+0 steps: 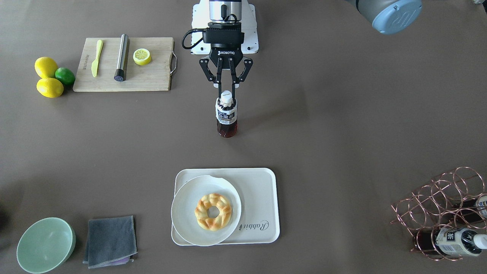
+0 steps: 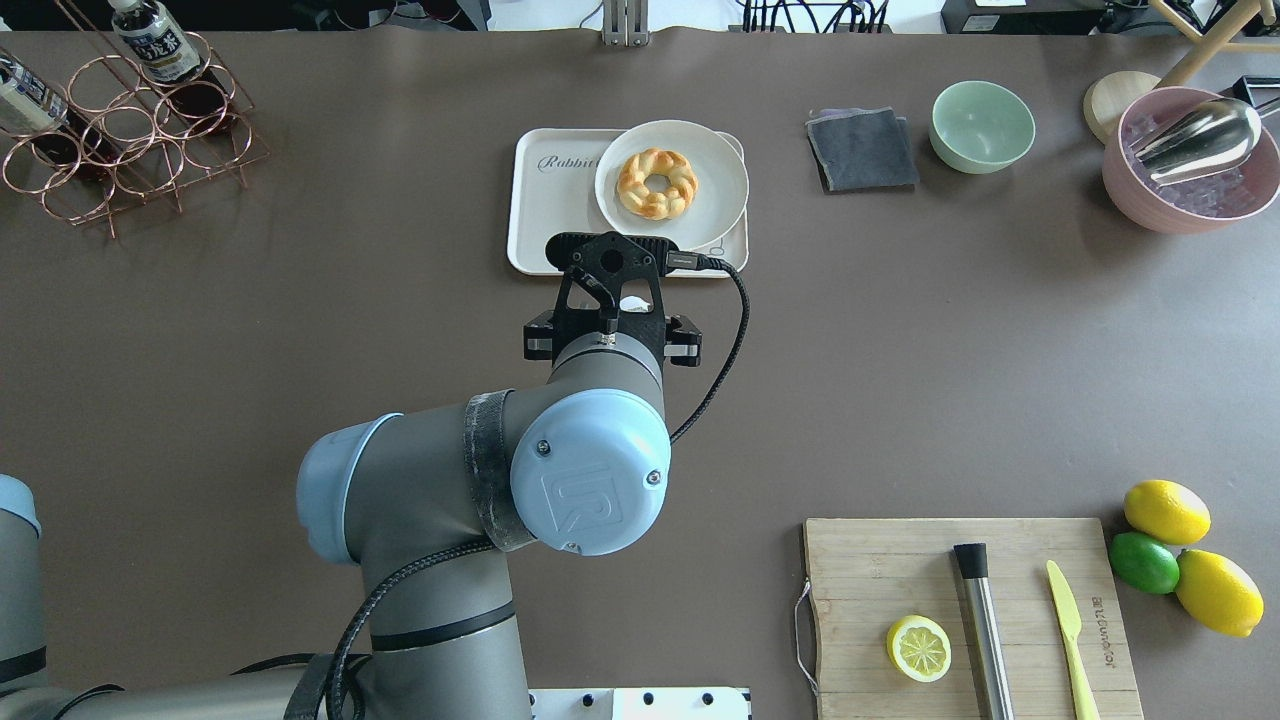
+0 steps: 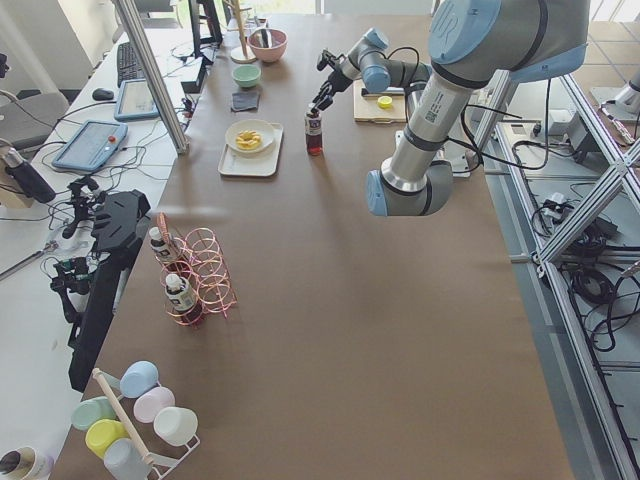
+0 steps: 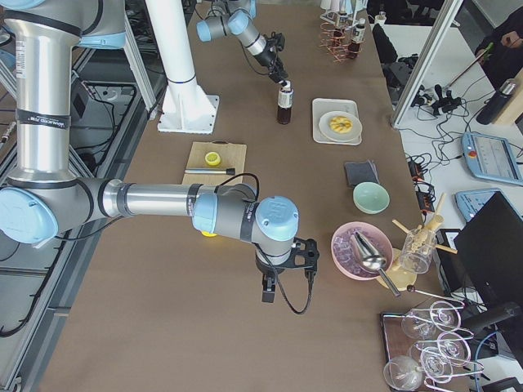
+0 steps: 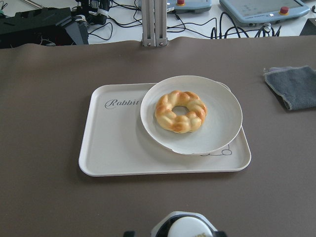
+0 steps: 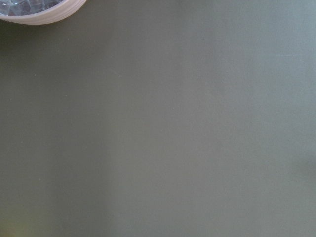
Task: Place tea on tray
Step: 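Carry the tea bottle toward the tray and set it down beside it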
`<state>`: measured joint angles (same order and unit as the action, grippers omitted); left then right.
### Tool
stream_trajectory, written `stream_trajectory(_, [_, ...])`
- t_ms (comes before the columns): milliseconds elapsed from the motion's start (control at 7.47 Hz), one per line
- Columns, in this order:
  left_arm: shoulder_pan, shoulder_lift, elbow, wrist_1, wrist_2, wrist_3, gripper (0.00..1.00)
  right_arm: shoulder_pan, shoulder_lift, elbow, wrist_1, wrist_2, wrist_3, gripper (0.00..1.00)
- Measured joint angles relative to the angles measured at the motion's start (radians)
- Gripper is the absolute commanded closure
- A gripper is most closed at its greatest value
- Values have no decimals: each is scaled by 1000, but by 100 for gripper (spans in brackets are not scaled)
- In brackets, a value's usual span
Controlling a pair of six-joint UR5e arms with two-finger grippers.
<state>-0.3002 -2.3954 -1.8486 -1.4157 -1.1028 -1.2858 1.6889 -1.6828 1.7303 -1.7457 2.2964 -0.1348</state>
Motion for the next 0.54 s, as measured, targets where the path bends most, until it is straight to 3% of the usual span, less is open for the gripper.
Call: stream_trajectory(536, [-5, -4, -33, 1, 12, 23, 2, 0, 9, 0, -1, -1, 5, 0])
